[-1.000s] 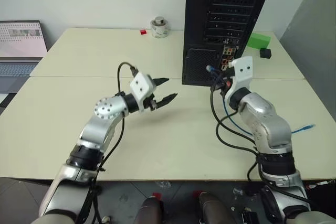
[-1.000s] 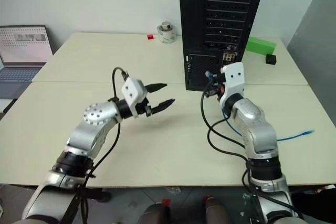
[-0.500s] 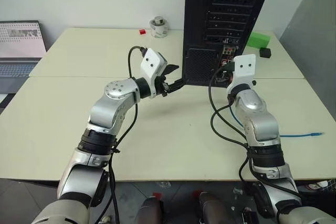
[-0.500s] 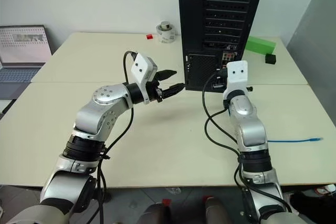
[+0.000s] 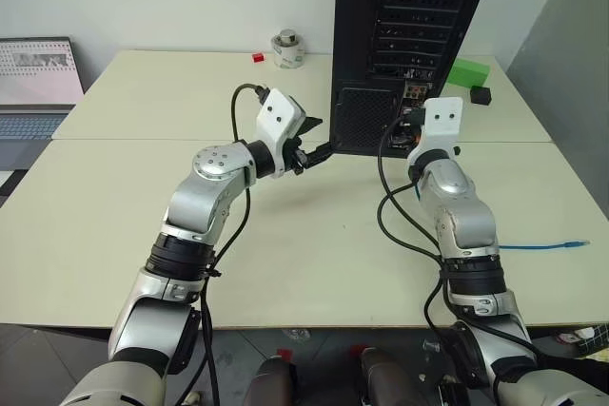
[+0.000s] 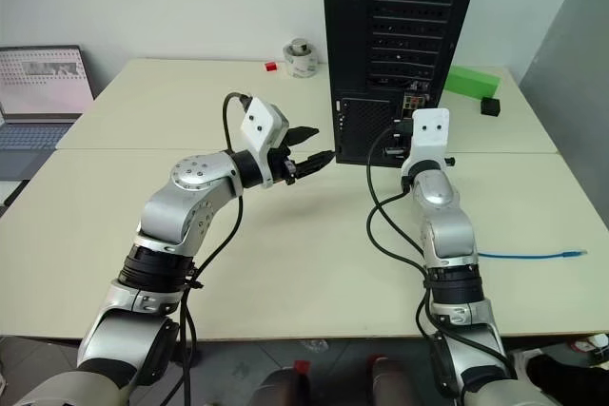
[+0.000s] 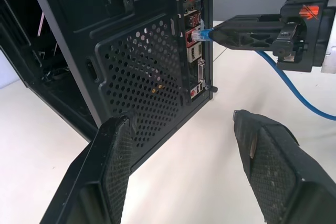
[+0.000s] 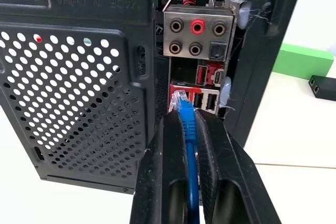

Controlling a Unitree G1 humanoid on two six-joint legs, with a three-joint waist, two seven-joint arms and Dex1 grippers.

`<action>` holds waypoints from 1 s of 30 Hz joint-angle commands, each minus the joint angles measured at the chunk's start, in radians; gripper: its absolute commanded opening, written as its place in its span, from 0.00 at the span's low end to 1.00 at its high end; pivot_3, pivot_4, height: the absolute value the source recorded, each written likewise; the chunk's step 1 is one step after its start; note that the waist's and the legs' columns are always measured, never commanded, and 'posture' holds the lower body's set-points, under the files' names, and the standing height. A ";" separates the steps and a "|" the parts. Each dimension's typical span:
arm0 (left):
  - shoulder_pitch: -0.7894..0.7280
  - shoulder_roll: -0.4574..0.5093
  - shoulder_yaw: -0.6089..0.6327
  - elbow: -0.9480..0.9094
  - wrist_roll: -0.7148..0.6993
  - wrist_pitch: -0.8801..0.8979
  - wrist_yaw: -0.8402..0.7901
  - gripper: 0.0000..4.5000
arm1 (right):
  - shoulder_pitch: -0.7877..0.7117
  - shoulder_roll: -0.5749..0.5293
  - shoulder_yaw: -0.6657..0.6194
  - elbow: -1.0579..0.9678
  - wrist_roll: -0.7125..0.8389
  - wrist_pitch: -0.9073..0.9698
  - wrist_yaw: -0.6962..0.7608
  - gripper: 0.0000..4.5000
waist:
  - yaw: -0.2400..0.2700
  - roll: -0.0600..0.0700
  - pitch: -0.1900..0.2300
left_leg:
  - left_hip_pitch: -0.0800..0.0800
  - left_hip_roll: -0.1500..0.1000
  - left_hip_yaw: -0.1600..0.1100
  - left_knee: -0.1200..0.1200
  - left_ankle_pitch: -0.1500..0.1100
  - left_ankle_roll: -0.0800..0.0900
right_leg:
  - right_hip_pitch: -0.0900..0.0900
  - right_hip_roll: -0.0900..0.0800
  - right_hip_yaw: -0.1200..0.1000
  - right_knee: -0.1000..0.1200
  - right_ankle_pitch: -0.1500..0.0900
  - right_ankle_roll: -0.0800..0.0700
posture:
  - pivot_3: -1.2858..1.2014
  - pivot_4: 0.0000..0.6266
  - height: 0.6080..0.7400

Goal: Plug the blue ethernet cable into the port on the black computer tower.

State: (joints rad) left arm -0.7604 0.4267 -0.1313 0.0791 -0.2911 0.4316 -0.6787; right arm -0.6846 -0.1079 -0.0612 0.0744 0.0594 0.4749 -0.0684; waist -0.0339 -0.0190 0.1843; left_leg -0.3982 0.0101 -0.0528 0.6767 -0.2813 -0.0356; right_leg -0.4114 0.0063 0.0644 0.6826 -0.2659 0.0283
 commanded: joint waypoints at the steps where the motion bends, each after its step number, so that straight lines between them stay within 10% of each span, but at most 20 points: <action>1: -0.029 -0.002 0.029 -0.041 0.005 0.001 0.004 0.70 | -0.034 0.006 -0.017 -0.009 0.000 -0.034 -0.006 0.00 | 0.000 0.000 0.000 | 0.000 0.000 0.000 0.000 0.000 0.000 | 0.000 0.000 0.000 0.000 0.000 0.000 | 0.52 0.24 1.00; 30: -0.030 -0.002 0.043 -0.030 0.030 0.005 -0.001 0.70 | -0.068 0.024 -0.028 0.059 0.002 -0.081 -0.021 0.00 | -0.001 0.000 0.000 | 0.000 0.000 0.000 0.000 0.000 0.000 | -0.001 0.000 0.001 0.000 0.000 0.000 | 0.52 0.24 1.00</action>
State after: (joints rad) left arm -0.7672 0.4246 -0.1124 0.0791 -0.2634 0.4492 -0.6802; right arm -0.7215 -0.0875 -0.0794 0.1575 0.0609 0.4233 -0.0887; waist -0.0346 -0.0190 0.1843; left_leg -0.3983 0.0102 -0.0523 0.6763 -0.2813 -0.0356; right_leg -0.4120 0.0063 0.0652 0.6826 -0.2658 0.0283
